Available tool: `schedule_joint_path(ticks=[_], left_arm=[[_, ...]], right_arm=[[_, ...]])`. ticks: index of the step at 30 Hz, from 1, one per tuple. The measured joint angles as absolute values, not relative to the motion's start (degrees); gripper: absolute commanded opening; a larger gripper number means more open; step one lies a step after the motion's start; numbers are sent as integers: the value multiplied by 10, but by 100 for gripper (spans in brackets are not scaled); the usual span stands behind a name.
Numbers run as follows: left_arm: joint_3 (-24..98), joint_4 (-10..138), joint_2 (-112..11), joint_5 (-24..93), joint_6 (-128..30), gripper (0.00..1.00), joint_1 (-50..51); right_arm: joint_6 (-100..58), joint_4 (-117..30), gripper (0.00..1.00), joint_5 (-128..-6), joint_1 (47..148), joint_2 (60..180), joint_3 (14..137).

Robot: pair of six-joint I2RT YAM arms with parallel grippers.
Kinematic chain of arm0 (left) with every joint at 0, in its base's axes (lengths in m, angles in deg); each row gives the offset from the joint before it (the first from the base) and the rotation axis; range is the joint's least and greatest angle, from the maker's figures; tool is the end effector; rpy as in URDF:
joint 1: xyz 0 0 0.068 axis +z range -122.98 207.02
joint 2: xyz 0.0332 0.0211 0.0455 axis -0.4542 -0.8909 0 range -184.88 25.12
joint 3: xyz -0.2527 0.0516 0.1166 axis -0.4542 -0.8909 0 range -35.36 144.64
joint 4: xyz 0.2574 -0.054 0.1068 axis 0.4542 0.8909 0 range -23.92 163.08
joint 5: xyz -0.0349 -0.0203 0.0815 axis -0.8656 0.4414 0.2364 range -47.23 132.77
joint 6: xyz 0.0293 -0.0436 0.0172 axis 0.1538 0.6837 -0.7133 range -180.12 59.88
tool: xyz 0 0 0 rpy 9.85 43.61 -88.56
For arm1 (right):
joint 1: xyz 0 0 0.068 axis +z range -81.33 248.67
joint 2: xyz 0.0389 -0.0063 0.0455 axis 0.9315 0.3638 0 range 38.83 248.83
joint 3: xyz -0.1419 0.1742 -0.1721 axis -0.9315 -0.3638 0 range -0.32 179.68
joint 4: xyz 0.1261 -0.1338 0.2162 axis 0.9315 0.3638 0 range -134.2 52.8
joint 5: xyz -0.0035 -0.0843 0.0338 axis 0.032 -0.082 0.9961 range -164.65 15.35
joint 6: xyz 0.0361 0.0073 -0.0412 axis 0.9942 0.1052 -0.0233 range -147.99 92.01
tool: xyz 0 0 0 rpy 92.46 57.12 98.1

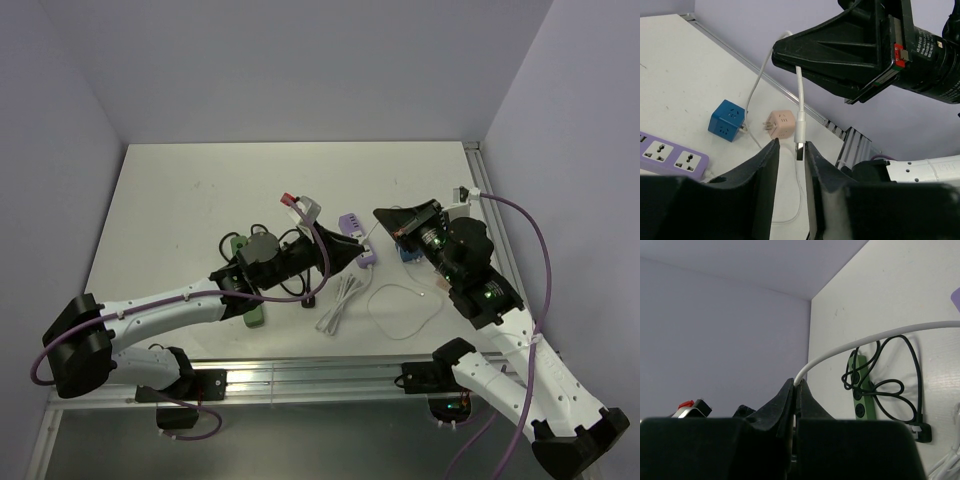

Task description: Insert the plug

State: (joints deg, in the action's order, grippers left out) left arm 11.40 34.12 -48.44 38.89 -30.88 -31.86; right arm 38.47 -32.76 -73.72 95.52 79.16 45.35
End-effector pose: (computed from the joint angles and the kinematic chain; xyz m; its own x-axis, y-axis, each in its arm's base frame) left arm 0.1633 -0.2756 0.3192 -0.3935 -0.2911 -0.8720 0.7984 0.3620 -0.4811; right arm 0.1636 0.0835 0.3641 -0.4651 0.7920 -0.3956 -0.0991 0.3975 0.9122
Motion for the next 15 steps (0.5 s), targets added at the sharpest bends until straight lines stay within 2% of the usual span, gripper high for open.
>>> schedule_joint_path(ticks=[2, 3, 5, 6, 8, 9, 12, 14, 15], left_arm=[[114, 341, -484, 389, -305, 25, -319], [115, 341, -484, 388, -304, 17, -319], [116, 341, -484, 386, -301, 9, -318], [116, 341, -484, 384, -298, 0, -319], [116, 342, -484, 380, -292, 0, -319], [116, 342, -484, 379, -290, 0, -319], [116, 341, -484, 358, -270, 0, -310], [116, 342, -483, 329, -247, 0, -293], [116, 342, -481, 314, -233, 0, -279]], right_arm=[[385, -331, 0, -737, 955, 792, 453], [385, -333, 0, -736, 955, 792, 453], [385, -337, 0, -735, 955, 792, 451], [384, -337, 0, -735, 955, 792, 450], [384, -337, 7, -734, 955, 792, 450], [383, -338, 20, -732, 955, 792, 450], [369, -341, 48, -719, 955, 791, 450], [353, -343, 61, -707, 955, 789, 450], [340, -343, 72, -699, 955, 788, 450]])
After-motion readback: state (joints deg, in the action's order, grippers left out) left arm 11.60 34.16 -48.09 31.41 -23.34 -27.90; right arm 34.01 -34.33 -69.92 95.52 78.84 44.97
